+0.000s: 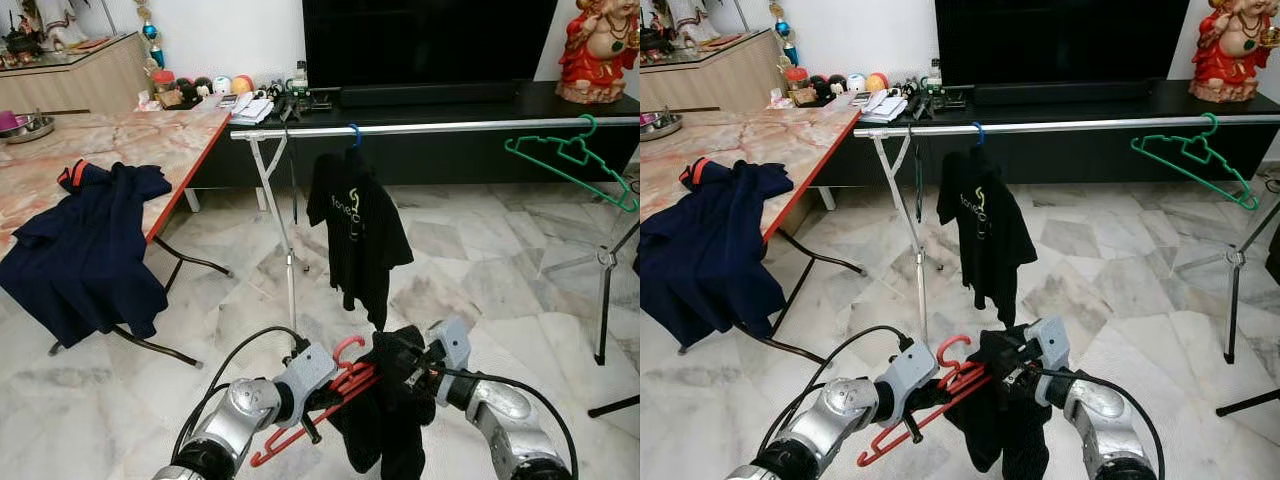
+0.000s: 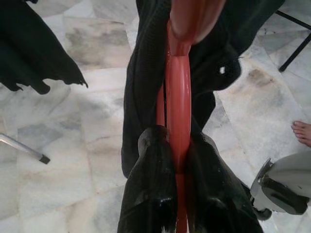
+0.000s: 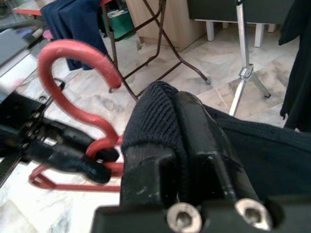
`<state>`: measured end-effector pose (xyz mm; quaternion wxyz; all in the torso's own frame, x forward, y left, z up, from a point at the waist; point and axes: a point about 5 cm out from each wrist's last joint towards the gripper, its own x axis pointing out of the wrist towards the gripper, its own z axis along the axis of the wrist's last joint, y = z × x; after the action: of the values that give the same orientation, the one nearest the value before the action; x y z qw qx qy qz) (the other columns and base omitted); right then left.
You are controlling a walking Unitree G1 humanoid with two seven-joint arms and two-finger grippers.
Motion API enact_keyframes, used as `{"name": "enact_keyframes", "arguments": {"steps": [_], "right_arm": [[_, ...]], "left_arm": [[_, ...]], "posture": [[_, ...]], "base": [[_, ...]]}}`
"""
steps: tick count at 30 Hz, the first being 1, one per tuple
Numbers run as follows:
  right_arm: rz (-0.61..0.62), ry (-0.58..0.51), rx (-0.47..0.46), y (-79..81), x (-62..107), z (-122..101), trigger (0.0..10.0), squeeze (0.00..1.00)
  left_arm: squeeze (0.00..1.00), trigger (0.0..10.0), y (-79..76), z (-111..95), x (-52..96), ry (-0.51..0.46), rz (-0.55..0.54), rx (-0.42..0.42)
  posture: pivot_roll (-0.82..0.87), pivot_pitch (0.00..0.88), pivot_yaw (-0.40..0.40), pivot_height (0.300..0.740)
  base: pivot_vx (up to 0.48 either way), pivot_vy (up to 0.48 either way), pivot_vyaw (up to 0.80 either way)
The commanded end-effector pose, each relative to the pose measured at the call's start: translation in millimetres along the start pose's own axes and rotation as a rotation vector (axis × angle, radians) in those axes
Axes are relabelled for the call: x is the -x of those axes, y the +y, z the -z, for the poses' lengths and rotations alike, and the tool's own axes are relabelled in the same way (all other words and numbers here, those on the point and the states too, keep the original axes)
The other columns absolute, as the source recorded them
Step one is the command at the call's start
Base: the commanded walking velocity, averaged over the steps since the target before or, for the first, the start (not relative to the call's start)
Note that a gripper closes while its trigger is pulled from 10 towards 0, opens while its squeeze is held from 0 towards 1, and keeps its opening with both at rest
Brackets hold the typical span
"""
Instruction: Hang hanger
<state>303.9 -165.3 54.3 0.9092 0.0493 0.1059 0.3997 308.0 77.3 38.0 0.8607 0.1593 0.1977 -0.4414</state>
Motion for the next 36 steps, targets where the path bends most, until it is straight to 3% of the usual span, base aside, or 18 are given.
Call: {"name": "enact_keyframes", "arguments": {"steps": [1,6,14,16,20,23,26,29,36], "right_arm": [[-0.069,-0.007,-0.005,6.2,-0.9,-2.5,10.0,0.00],[-0.151,0.038,-0.001,10.9,12.1,-3.0,10.0,0.00],[-0.204,0.100,0.053,13.0,28.2,-8.2,10.0,0.00],[-0.038,0.057,0.126,-2.3,27.4,-17.8,10.0,0.00],[0.172,-0.021,0.172,-20.2,24.9,-35.3,10.0,0.00],[0.191,-0.058,0.181,-19.4,20.5,-44.9,10.0,0.00],[0.156,-0.086,0.176,-14.4,14.2,-49.8,10.0,0.00],[0.039,-0.047,0.171,-3.1,6.9,-43.1,10.0,0.00],[-0.225,0.023,0.086,18.5,18.7,-33.3,10.0,0.00]], "left_arm": [[0.00,10.0,7.3,-5.7,0.4,-0.019,-0.044,0.003],[0.00,10.0,16.9,-12.9,-1.0,-0.052,-0.162,0.051],[0.00,10.0,19.3,-14.3,-1.7,-0.058,-0.200,0.065],[0.00,10.0,16.7,-13.2,-2.7,-0.055,-0.173,0.072],[0.00,10.0,11.2,-10.0,-3.3,-0.047,-0.112,0.069],[0.00,10.0,7.0,-7.4,-3.1,-0.043,-0.064,0.068],[0.00,10.0,5.1,-6.6,-3.0,-0.042,-0.037,0.073],[0.00,10.0,4.5,-9.2,-3.2,-0.065,-0.020,0.094],[0.00,10.0,4.3,-15.4,-3.0,-0.121,0.012,0.154]], "posture": [[-0.07,0.035,0.048,0.740],[-0.07,0.036,0.049,0.740],[-0.07,0.038,0.050,0.740],[-0.07,0.038,0.049,0.740],[-0.07,0.039,0.051,0.740],[-0.07,0.039,0.050,0.740],[-0.07,0.038,0.050,0.740],[-0.06,0.036,0.049,0.740],[-0.07,0.036,0.050,0.740]], "base": [[0.000,0.000,0.00],[0.000,0.000,0.00],[0.000,0.000,0.00],[0.000,0.000,0.00],[0.000,0.000,0.00],[0.000,0.000,0.00],[0.000,0.000,0.00],[0.000,0.000,0.00],[0.000,0.000,0.00]]}}
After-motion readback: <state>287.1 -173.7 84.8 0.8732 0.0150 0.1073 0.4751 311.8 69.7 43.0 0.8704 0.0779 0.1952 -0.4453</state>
